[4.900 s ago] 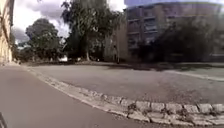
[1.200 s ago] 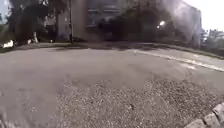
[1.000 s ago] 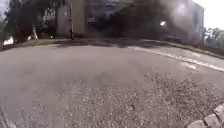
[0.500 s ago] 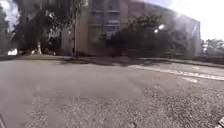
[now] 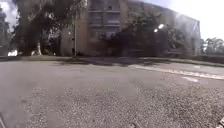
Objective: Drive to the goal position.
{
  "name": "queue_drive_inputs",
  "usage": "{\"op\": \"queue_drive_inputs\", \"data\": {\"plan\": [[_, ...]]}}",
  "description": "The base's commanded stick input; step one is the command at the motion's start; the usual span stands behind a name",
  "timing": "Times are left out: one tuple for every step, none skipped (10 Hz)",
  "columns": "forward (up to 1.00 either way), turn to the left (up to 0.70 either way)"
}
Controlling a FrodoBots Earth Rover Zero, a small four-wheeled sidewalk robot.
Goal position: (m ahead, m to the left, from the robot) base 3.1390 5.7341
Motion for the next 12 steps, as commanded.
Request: {"op": "queue_drive_inputs", "data": {"plan": [[0.7,0.0],[0.7,0.0],[0.7,0.0],[0.7,0.0],[0.7,0.0],[0.7,0.0],[0.7,0.0],[0.7,0.0],[0.7,0.0],[0.7,0.0],[0.7,0.0],[0.7,0.0]]}}
